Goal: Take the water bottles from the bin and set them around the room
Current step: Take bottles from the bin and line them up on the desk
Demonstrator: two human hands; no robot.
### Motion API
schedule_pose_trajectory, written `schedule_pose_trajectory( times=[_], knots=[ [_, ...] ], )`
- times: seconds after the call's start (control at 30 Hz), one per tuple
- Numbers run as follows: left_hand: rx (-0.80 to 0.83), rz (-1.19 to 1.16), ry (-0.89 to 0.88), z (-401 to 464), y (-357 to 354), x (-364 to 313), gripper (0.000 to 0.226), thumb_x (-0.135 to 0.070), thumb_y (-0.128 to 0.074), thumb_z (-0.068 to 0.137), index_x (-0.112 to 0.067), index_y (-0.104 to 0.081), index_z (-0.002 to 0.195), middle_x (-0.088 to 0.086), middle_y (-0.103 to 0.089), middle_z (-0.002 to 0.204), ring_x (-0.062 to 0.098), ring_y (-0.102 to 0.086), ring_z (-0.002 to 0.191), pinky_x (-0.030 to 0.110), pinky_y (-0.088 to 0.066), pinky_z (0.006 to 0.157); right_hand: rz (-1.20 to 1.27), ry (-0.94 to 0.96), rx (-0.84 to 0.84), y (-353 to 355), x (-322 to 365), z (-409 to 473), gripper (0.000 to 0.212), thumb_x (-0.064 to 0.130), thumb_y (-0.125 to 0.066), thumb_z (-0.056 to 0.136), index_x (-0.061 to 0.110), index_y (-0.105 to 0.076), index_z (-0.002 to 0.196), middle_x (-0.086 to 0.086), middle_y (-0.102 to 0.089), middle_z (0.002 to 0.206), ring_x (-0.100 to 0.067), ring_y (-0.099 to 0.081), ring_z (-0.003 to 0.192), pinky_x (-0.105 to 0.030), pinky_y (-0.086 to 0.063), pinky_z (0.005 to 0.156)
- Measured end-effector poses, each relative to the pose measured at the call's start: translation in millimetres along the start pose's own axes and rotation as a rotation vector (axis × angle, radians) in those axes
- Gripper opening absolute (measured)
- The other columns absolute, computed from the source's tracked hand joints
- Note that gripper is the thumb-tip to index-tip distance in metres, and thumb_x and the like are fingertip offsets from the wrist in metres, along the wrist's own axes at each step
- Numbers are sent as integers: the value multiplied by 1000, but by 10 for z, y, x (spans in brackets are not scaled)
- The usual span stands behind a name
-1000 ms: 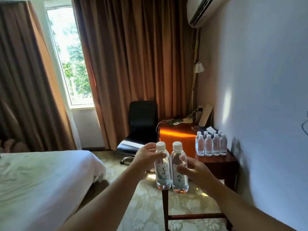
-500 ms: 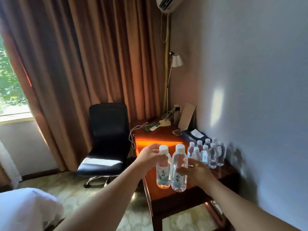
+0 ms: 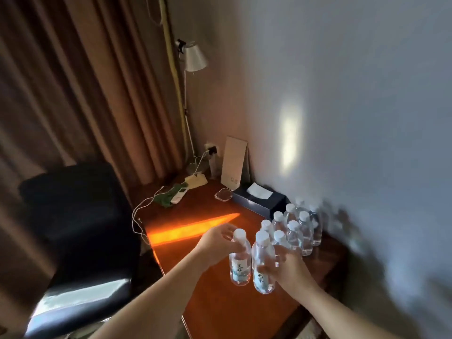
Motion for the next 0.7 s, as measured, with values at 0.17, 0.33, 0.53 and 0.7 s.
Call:
schedule_pose_trajectory(
  times=[0.17,0.33,0.53,0.7],
  knots=[
    [144,113,-1,609,-178,269,36,-37,-85,68,-47,-63,94,-21,-65,100,5,-67,87,25,-60,70,32,-162,-138,-190,-391,112,54,48,-84,62,29,-69,111,11,-72,104,-3,-69,97,-30,-58,85],
    [321,150,-36,1184,-366,417,35,-33,-88,69,-43,-66,94,-18,-66,101,12,-73,77,23,-62,60,4,-307,-310,-326,-601,293,56,50,-80,58,29,-63,107,6,-64,105,-10,-65,98,-38,-57,89],
    [508,213,-166,1669,-585,588,32,-39,-85,66,-47,-65,90,-20,-69,90,1,-69,75,14,-54,60,49,-448,-536,-554,-802,402,66,32,-87,63,19,-60,122,2,-67,117,-15,-66,107,-40,-56,94],
    [624,205,-250,1960,-679,694,37,-38,-86,68,-42,-68,101,-20,-72,95,2,-69,89,30,-59,85,73,-521,-682,-727,-894,483,61,21,-88,68,24,-58,121,7,-67,119,-11,-64,113,-32,-55,94]
  ],
)
Point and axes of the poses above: each hand's wrist, its own z-axis towards the middle knuckle, its own y-axis out of the back of the hand, x = y × z, the point moved 4 cm from there along z, towards the middle knuckle
